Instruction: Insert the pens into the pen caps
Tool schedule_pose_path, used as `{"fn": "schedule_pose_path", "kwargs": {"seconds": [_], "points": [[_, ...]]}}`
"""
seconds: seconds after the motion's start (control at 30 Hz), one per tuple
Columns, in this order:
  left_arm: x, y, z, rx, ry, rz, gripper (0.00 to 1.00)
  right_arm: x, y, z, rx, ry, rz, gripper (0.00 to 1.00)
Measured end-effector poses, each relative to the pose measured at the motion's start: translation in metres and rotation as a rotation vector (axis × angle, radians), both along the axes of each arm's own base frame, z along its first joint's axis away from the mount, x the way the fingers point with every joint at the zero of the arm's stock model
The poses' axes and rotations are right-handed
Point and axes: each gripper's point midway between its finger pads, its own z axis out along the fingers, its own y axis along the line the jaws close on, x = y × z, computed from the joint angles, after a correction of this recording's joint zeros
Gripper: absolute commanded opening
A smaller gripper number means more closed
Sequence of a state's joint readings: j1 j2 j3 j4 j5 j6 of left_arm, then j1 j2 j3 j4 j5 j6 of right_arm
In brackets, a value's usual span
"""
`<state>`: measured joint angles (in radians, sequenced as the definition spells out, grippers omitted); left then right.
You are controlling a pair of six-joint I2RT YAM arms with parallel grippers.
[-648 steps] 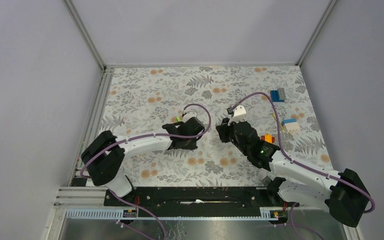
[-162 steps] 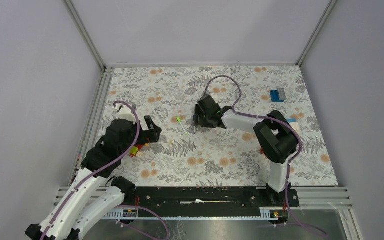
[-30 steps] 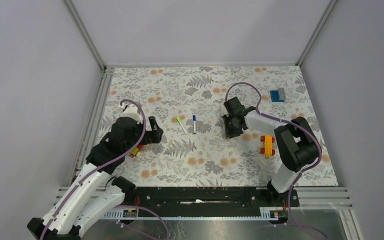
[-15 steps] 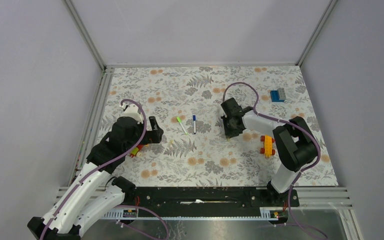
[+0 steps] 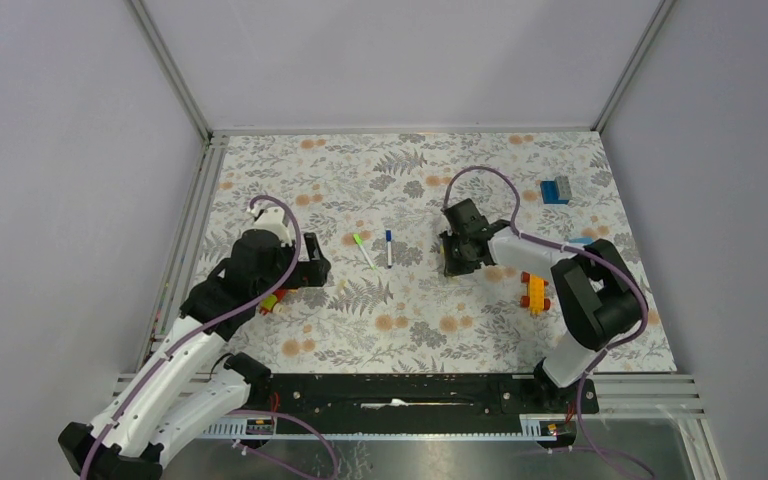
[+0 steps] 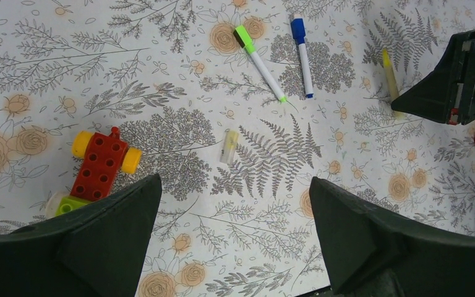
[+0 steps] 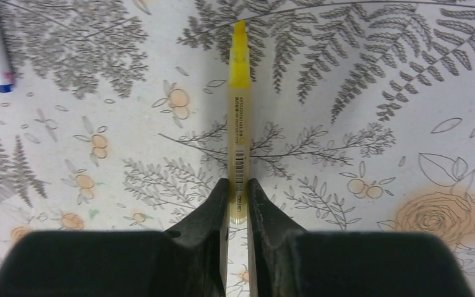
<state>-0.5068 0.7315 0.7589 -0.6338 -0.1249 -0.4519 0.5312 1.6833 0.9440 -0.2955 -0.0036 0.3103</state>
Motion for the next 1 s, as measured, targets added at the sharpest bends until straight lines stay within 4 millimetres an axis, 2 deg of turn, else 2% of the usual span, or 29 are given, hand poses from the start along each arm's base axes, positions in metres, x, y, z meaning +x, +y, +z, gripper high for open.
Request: {"fn": "schedule_pose_path", "kwargs": {"seconds": [0.13,0.3,0.43,0.77,1.0], "points": [[0.001,-0.004,0.000,-0.007,0.010,-0.015,0.99,0.003,0.013,0.014,0.073,-0.039,0.014,0.00],[0.007,-0.016,0.014,-0.050,-0.017,-0.048,0.99,0.019,0.036,0.057,0.218,-0.163,0.038,0.00],[0.015,-0.034,0.031,-0.130,-0.056,-0.090,0.99,0.026,0.051,0.085,0.315,-0.236,0.069,0.00],[0.023,-0.064,0.068,-0.306,-0.140,-0.162,0.99,0.024,0.084,0.126,0.513,-0.291,0.175,0.00],[0.023,-0.080,0.084,-0.389,-0.169,-0.223,0.98,0.019,0.110,0.164,0.686,-0.341,0.268,0.00]]}}
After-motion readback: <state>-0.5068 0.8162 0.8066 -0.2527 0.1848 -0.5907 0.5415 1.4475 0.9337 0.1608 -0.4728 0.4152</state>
